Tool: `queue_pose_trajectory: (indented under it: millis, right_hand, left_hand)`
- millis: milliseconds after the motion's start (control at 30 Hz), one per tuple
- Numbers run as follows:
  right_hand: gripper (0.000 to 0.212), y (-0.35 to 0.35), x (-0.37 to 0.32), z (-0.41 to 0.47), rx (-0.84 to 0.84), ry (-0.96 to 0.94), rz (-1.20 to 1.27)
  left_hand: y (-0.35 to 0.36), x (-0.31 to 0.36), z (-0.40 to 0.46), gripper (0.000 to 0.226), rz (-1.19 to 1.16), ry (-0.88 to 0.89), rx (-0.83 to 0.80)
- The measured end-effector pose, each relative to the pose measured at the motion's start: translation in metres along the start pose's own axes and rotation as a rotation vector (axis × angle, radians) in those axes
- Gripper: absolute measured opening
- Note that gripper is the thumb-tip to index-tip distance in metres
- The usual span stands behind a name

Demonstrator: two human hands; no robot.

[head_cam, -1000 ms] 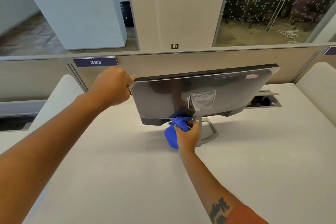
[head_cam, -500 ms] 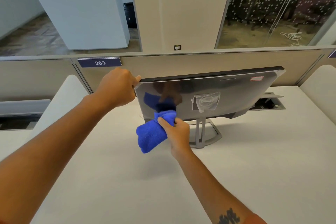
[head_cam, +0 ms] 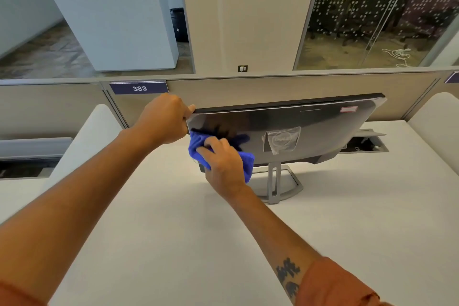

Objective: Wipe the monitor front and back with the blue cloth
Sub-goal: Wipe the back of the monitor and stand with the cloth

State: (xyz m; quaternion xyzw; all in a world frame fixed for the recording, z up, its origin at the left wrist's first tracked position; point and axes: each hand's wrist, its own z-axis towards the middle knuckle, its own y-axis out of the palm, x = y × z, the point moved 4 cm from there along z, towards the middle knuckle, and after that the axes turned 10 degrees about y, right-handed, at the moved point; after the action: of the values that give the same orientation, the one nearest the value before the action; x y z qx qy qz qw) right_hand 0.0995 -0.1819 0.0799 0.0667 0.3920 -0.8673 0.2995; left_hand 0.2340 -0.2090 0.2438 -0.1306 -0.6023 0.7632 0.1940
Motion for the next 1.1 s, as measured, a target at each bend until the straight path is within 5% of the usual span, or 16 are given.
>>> queue_pose_trajectory:
  millis: [267,400,467,667,800,900,1100]
  right_hand:
    - [0.036,-0.022,0.015,0.016,0.243,0.160,0.161]
    - [0.039,0.000,0.008,-0.003,-0.092,-0.210,-0.027]
    - [0.046,-0.002,0.020,-0.012,-0.170,-0.223,-0.004]
    - [0.037,-0.077,0.074,0.020,0.300,0.142,0.253]
    - [0.042,-0.132,0.146,0.023,0.644,0.574,0.340]
    - [0.041,-0.139,0.172,0.005,0.694,0.863,0.402]
    - [0.044,-0.113,0.121,0.005,0.289,0.361,0.195]
  left_hand:
    - [-0.001,0.005,-0.005,0.025,-0.001,0.022,-0.002]
    - [-0.002,0.005,-0.004,0.026,0.000,0.005,-0.024]
    - [-0.003,0.007,-0.004,0.024,0.014,0.004,-0.023]
    - [0.000,0.005,-0.005,0.023,-0.026,-0.005,-0.011]
    - [0.000,0.007,-0.004,0.022,-0.001,-0.001,-0.019]
    - [-0.002,0.007,-0.003,0.022,0.033,-0.015,-0.030]
    - [-0.002,0.004,-0.003,0.029,0.061,-0.001,-0.012]
